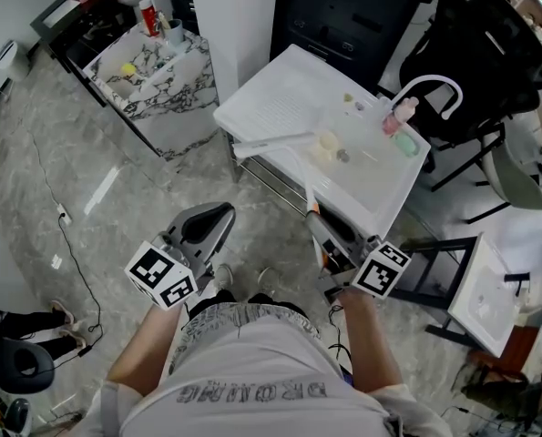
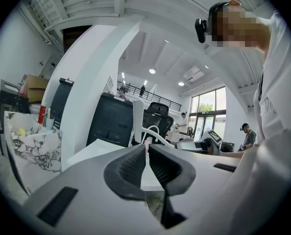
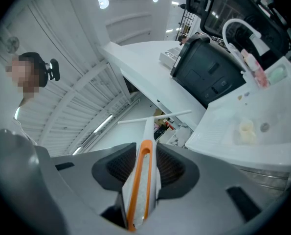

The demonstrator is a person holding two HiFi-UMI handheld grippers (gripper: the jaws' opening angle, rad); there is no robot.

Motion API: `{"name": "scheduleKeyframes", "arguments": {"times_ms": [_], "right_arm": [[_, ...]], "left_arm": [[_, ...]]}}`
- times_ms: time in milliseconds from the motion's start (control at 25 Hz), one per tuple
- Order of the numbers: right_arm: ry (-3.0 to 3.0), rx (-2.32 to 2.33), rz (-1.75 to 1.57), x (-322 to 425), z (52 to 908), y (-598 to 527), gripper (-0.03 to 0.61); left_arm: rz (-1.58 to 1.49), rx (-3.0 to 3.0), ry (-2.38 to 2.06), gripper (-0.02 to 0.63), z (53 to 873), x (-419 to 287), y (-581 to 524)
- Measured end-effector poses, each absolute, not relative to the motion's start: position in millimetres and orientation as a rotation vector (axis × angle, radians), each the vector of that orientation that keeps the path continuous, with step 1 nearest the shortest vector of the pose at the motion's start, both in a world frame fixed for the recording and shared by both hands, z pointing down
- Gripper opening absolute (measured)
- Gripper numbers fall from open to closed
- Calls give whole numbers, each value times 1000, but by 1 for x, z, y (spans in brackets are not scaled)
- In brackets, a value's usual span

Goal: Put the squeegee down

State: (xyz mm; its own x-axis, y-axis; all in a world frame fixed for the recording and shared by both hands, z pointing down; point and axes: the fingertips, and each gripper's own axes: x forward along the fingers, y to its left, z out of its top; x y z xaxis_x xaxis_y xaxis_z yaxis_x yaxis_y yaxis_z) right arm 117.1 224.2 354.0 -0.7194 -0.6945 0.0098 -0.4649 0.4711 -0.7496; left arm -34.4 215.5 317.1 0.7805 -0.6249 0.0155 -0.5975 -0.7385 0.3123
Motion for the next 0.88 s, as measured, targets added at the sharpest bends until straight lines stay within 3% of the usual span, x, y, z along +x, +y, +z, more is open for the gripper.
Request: {"name": "scheduleKeyframes", "arguments": {"times_ms": [880], "right_arm": [[2428, -958, -1113, 162, 359, 212, 138]], "left_arm": [[-110, 2681, -966, 37, 314, 10, 207]]}}
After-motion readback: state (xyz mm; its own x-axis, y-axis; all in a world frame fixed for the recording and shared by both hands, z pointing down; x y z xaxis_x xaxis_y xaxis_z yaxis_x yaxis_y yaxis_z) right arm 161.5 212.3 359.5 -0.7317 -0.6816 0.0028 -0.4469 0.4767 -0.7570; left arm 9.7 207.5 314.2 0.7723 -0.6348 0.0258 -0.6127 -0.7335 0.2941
